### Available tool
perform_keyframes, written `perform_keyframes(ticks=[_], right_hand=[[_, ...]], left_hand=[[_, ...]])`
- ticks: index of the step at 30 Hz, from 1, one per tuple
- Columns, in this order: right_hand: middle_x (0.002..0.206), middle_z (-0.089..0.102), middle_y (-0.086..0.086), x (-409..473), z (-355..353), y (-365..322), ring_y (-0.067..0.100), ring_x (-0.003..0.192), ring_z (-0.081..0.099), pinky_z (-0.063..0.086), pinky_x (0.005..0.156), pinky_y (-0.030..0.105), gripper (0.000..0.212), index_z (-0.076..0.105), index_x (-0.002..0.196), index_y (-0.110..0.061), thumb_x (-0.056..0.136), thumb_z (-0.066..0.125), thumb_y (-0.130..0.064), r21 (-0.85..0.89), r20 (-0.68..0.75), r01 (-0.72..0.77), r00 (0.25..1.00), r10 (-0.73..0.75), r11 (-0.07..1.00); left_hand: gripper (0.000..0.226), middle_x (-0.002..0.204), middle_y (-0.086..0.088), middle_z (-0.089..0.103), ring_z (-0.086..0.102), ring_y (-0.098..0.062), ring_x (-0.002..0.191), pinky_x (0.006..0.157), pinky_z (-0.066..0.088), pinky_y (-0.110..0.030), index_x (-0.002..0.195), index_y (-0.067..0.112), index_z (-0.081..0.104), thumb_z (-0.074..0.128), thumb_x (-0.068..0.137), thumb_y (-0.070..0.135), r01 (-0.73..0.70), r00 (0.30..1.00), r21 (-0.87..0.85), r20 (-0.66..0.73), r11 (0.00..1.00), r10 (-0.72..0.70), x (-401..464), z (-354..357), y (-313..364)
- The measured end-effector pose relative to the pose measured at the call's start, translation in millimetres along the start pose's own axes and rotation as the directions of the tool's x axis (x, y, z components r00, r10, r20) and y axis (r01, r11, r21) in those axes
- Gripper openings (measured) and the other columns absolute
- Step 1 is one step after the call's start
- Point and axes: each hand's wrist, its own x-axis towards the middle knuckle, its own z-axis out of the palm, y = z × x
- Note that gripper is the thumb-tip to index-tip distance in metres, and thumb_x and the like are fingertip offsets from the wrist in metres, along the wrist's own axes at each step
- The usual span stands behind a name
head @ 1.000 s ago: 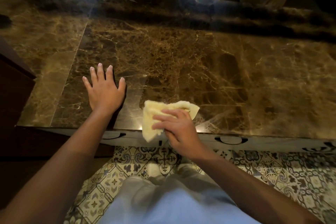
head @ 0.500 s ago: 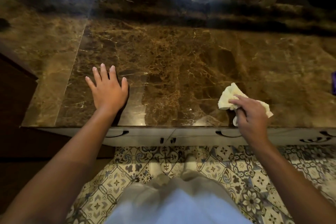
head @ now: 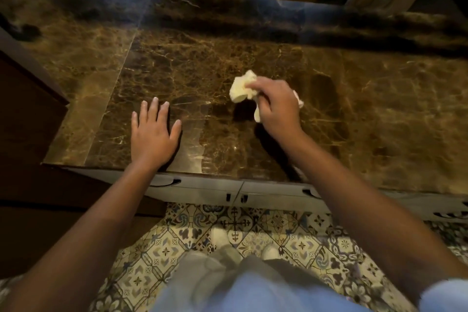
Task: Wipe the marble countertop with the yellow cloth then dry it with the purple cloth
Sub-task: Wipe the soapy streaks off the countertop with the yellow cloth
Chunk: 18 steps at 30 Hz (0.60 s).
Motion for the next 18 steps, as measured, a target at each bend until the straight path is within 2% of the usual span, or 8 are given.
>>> perform_keyframes(ticks=[3, 6, 8, 12, 15, 17, 18], right_hand=[[0.124, 0.073, -0.003, 51.8, 27.7, 11.3, 0.022, 0.114, 0.060, 0.047, 0.100, 0.046, 0.035, 0.073, 0.121, -0.026, 0.093, 0.055, -0.013, -0.078, 0.088, -0.041, 0.995, 0.048, 0.996], [0.125, 0.073, -0.004, 47.4, 51.2, 5.1, 0.024, 0.116, 0.058, 0.042, 0.103, 0.046, 0.034, 0.075, 0.118, -0.025, 0.093, 0.057, -0.009, -0.151, 0.246, 0.039, 0.969, 0.000, 0.988], [0.123, 0.074, -0.003, 17.7, 51.7, -4.9, 0.027, 0.113, 0.058, 0.042, 0.100, 0.050, 0.034, 0.076, 0.113, -0.023, 0.088, 0.060, -0.005, -0.113, 0.303, 0.155, 0.946, -0.114, 0.981], [0.122, 0.075, -0.002, -46.6, 21.9, -20.7, 0.026, 0.113, 0.058, 0.039, 0.098, 0.042, 0.032, 0.077, 0.109, -0.022, 0.085, 0.064, -0.005, 0.066, 0.501, 0.290, 0.818, -0.283, 0.955], [0.113, 0.076, -0.004, -77.6, -11.7, -21.7, 0.018, 0.104, 0.061, 0.048, 0.091, 0.039, 0.033, 0.077, 0.110, -0.023, 0.090, 0.057, -0.007, 0.176, 0.610, 0.155, 0.758, -0.231, 0.972], [0.105, 0.076, -0.003, -89.0, -39.3, -22.2, 0.012, 0.092, 0.064, 0.051, 0.079, 0.035, 0.034, 0.076, 0.113, -0.023, 0.094, 0.052, -0.008, 0.229, 0.627, -0.059, 0.773, -0.100, 0.972], [0.099, 0.075, -0.003, -92.6, -53.5, -21.7, 0.011, 0.083, 0.065, 0.050, 0.071, 0.031, 0.033, 0.076, 0.115, -0.023, 0.097, 0.053, -0.008, 0.270, 0.622, -0.179, 0.782, -0.030, 0.946]], left_hand=[[0.063, 0.169, -0.013, 0.024, 0.013, -0.032, 0.158, 0.127, 0.009, -0.053, 0.158, 0.016, 0.032, 0.035, 0.104, 0.050, 0.015, 1.000, 0.009, -0.008, 1.000, -0.015, 0.1, -0.4, 2.5], [0.064, 0.169, -0.012, 0.026, 0.015, -0.032, 0.158, 0.127, 0.010, -0.053, 0.157, 0.016, 0.034, 0.035, 0.103, 0.050, 0.012, 1.000, 0.010, -0.019, 1.000, -0.012, 0.5, 0.6, 2.6], [0.064, 0.168, -0.012, 0.027, 0.016, -0.032, 0.158, 0.127, 0.010, -0.052, 0.157, 0.016, 0.035, 0.036, 0.103, 0.050, 0.015, 1.000, -0.001, -0.028, 1.000, -0.015, 0.2, 0.6, 1.0], [0.063, 0.168, -0.012, 0.028, 0.017, -0.032, 0.158, 0.127, 0.009, -0.051, 0.156, 0.016, 0.037, 0.038, 0.103, 0.050, 0.012, 1.000, -0.014, -0.025, 1.000, -0.012, 0.6, -0.6, 1.5], [0.054, 0.164, -0.013, 0.036, 0.019, -0.031, 0.157, 0.128, 0.011, -0.052, 0.149, 0.013, 0.048, 0.048, 0.103, 0.041, 0.059, 0.997, -0.138, -0.047, 0.989, -0.066, -3.3, -5.0, 4.5], [0.044, 0.157, -0.014, 0.046, 0.021, -0.032, 0.156, 0.125, 0.018, -0.057, 0.138, 0.011, 0.059, 0.052, 0.101, 0.034, 0.062, 0.989, -0.284, -0.113, 0.957, -0.098, -17.8, -10.9, 17.5], [0.040, 0.154, -0.014, 0.050, 0.022, -0.032, 0.156, 0.123, 0.021, -0.058, 0.134, 0.010, 0.062, 0.052, 0.101, 0.032, 0.014, 0.986, -0.324, -0.151, 0.946, -0.066, -28.5, -12.8, 28.1]])
